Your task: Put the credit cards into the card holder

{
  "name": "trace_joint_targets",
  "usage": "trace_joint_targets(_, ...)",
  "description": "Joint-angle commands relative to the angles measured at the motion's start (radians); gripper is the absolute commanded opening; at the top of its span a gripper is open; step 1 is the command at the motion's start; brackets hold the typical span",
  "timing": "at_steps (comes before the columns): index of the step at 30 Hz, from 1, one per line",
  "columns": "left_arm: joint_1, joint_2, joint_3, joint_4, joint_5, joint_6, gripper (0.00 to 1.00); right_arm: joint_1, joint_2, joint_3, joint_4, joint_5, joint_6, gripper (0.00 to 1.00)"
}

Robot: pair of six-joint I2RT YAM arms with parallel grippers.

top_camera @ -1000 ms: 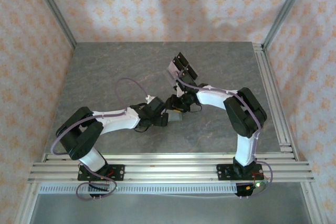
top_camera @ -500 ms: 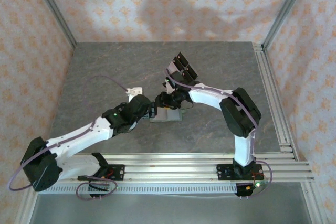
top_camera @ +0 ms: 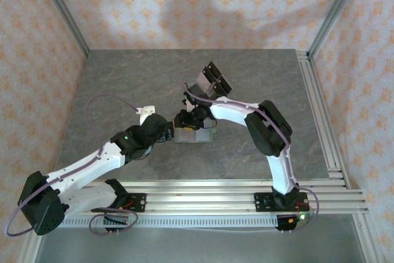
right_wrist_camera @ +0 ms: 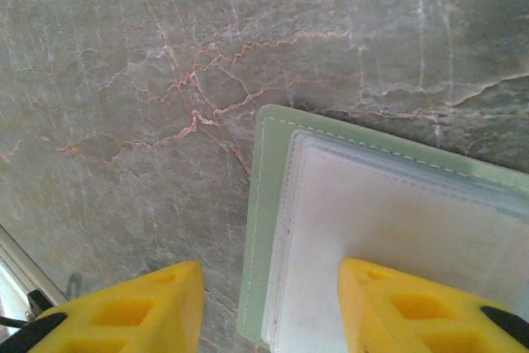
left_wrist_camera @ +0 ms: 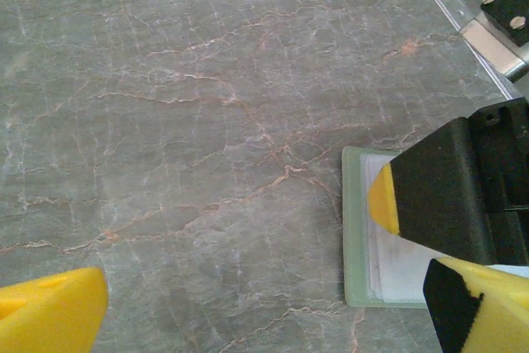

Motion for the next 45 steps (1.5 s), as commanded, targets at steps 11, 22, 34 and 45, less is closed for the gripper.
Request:
trace_joint_targets(11, 0.016, 0.119, 0.060, 0.024, -0.021, 0.000, 1.00, -0.161, -0.052, 0.420, -0.365, 0.137, -0.125, 0.47)
trace_joint_targets(22, 0.055, 0.282, 0.168, 0.020, 0.099, 0.017, 1.00, -0.216, 0.299, 1.057, -0.825, 0.491, -0.425, 0.44)
trace_joint_targets(34, 0.085, 0.430, 0.251, 0.013, 0.181, -0.001, 1.00, -0.215, 0.421, 1.142, -0.805, 0.597, -0.496, 0.33)
trace_joint_targets(45, 0.085, 0.456, 0.239, 0.015, 0.182, -0.012, 1.00, -0.215, 0.465, 1.122, -0.712, 0.594, -0.516, 0.33)
